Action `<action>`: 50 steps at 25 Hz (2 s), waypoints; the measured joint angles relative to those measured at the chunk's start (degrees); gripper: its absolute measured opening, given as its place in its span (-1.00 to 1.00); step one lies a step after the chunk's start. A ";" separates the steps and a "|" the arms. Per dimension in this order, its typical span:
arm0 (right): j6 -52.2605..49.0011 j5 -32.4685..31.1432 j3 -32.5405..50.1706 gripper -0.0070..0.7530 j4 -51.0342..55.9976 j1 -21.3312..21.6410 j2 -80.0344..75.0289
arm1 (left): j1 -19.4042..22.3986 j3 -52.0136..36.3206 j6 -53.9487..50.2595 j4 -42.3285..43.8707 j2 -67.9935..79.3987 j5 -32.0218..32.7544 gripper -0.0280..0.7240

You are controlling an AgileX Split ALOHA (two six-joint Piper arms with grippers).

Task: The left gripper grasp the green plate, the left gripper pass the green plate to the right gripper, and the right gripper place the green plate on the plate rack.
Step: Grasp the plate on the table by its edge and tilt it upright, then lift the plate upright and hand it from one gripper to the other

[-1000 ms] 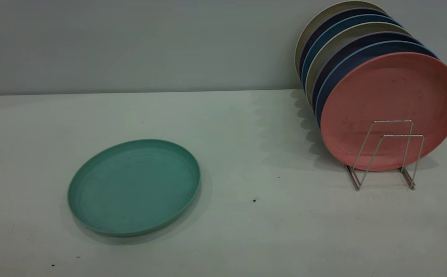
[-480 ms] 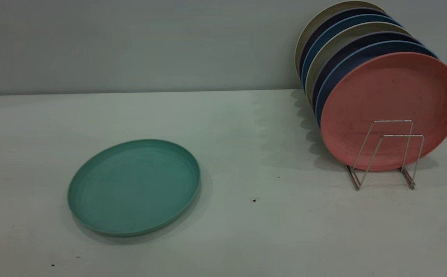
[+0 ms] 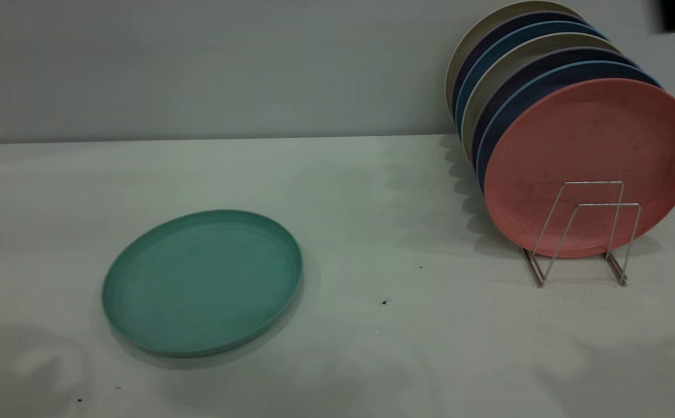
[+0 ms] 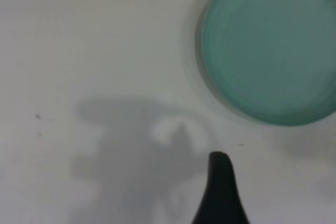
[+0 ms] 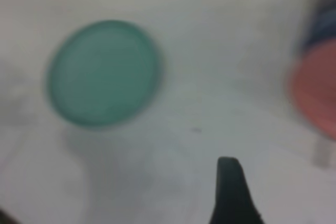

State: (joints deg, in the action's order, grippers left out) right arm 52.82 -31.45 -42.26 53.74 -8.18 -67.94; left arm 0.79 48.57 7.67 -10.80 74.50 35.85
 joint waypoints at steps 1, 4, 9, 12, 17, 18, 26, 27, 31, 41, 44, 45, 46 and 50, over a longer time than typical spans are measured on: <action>3.79 0.90 0.00 0.35 4.47 -1.64 -2.08 | 0.00 0.00 0.00 -0.63 2.90 -0.85 0.65; 11.93 3.30 -0.07 0.35 15.91 -8.36 -9.46 | 0.00 0.61 0.12 -1.55 11.56 -2.99 0.65; 20.33 4.01 -0.09 0.35 29.46 -16.87 -18.80 | 0.00 5.69 0.12 -1.96 26.99 -3.98 0.65; 23.05 4.06 -0.09 0.35 34.49 -19.42 -22.27 | 0.00 10.64 0.78 -3.69 35.04 -4.06 0.65; 24.59 3.62 -0.13 0.35 37.82 -19.88 -24.21 | 0.00 16.65 5.64 -9.33 45.58 -4.13 0.65; 24.67 3.62 -0.13 0.35 37.97 -19.88 -24.21 | 0.00 17.49 6.42 -10.11 46.96 -4.26 0.65; 23.83 5.14 -0.15 0.35 38.78 -19.88 -24.27 | 0.00 19.15 10.29 -19.05 54.33 -8.34 0.61; 23.22 5.23 -0.15 0.35 38.96 -19.88 -24.27 | 0.00 19.15 11.18 -20.19 54.70 -8.61 0.57; 21.28 5.35 -0.15 0.35 39.22 -19.88 -24.27 | 0.00 19.15 14.43 -25.00 55.21 -9.48 0.24; 16.06 4.21 -0.15 0.35 39.54 -14.88 -24.52 | 0.00 19.32 16.53 -27.21 55.52 -8.27 -0.85; 15.38 -1.28 -0.20 0.35 39.59 -9.69 -26.08 | 0.00 21.04 19.90 -27.45 54.74 -3.59 -0.88; 15.18 -3.76 -0.20 0.35 39.59 -7.85 -27.00 | 0.00 21.77 21.58 -27.79 54.14 -1.47 -0.89; 15.16 -5.84 -0.20 0.35 39.59 -6.18 -28.06 | 0.00 22.75 23.58 -28.42 53.47 0.57 -0.89; 15.57 -12.73 -2.38 0.35 39.34 -2.29 -33.34 | -0.16 25.89 33.16 -36.16 50.08 6.91 -0.89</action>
State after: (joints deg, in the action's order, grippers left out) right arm 68.39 -44.18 -44.63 93.07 -10.47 -101.29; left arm 0.63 74.47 40.83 -46.96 124.58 42.76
